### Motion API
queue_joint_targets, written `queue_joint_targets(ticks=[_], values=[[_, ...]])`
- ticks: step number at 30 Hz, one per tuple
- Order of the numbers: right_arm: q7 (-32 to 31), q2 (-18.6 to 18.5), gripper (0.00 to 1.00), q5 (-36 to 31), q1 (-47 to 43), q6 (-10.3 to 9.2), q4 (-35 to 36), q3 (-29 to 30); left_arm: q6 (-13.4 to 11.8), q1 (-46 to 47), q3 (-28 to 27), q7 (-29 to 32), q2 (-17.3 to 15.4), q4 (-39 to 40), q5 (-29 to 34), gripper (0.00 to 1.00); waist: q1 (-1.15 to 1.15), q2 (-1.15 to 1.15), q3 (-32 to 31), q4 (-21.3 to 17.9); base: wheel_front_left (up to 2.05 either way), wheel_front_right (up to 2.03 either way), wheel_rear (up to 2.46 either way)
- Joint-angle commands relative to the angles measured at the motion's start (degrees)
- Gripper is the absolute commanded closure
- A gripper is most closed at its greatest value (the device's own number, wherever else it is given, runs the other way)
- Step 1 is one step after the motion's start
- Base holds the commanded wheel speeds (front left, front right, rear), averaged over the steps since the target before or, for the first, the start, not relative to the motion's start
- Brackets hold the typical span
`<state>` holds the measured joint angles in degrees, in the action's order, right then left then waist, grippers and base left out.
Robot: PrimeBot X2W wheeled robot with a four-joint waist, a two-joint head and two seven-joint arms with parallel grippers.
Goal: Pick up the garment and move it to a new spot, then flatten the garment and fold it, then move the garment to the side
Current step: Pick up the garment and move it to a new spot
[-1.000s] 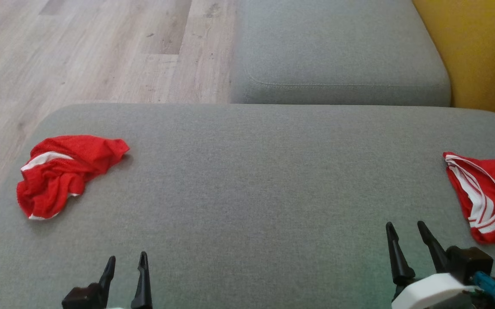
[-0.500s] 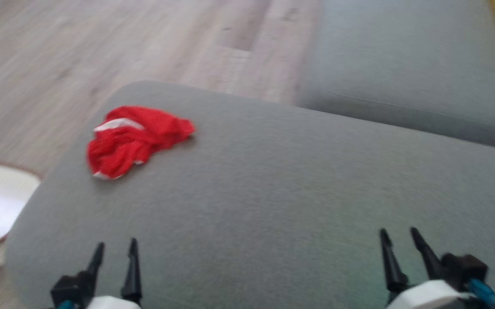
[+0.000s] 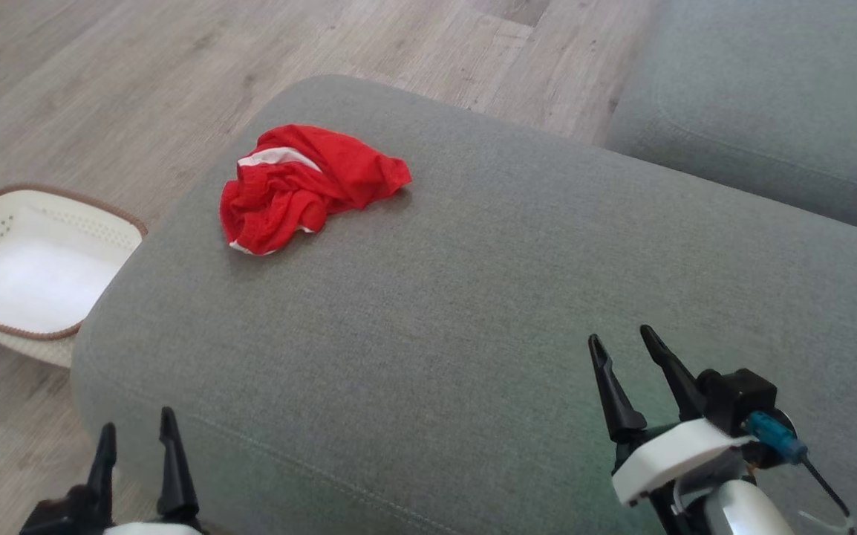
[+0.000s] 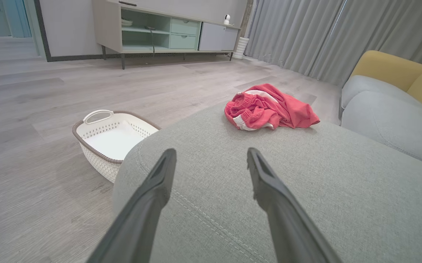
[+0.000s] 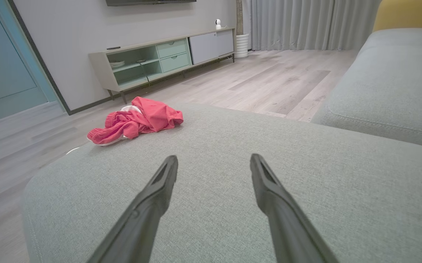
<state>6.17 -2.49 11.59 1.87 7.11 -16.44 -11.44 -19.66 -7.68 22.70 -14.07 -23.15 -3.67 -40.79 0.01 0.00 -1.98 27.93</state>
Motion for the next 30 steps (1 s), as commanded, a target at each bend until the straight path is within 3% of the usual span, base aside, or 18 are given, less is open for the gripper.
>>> queue_joint_targets(ticks=[1,9,16,18,21,24,30], values=[[1.05,-0.39,0.0,-0.45,3.25,0.37,1.58,-1.55,-0.09,1.91,-2.91,-0.79,-0.48,2.02,0.41,0.0,-0.01,0.0,0.22,0.19,0.0,0.0,0.0],[1.05,-0.39,0.0,-1.22,3.74,0.37,1.98,-1.25,1.06,1.32,-5.2,-0.86,-1.02,2.1,0.91,0.0,-0.01,0.0,1.24,1.12,0.0,0.0,0.0],[-0.86,-0.39,0.0,-4.62,1.79,0.37,6.23,4.14,3.89,12.54,-8.14,4.78,-10.37,2.9,2.54,0.0,-0.01,0.0,3.59,2.33,0.0,0.0,0.0],[-1.47,-0.39,0.0,-5.4,1.56,0.37,7.36,5.04,4.59,15.53,-8.54,6.09,-11.51,2.87,2.46,0.0,-0.01,0.0,4.52,2.32,0.0,0.0,0.0],[-3.94,-0.39,0.0,-7.91,2.54,0.37,11.16,5.44,6.0,23.9,-9.8,9.67,-15.18,1.83,2.85,0.0,-0.01,0.0,8.6,-0.32,0.0,0.0,0.0],[-6.49,-0.39,0.0,-10.06,4.05,0.37,14.72,5.37,7.78,32.59,-10.73,12.84,-16.82,-1.11,1.87,0.0,-0.01,0.0,12.48,-3.04,0.0,0.0,0.0],[-11.25,-0.39,0.0,-14.13,7.01,0.37,21.01,4.91,10.37,47.03,-12.04,20.01,-16.11,-12.65,-3.23,0.0,-0.01,0.0,19.5,-8.65,0.0,0.0,0.0]])
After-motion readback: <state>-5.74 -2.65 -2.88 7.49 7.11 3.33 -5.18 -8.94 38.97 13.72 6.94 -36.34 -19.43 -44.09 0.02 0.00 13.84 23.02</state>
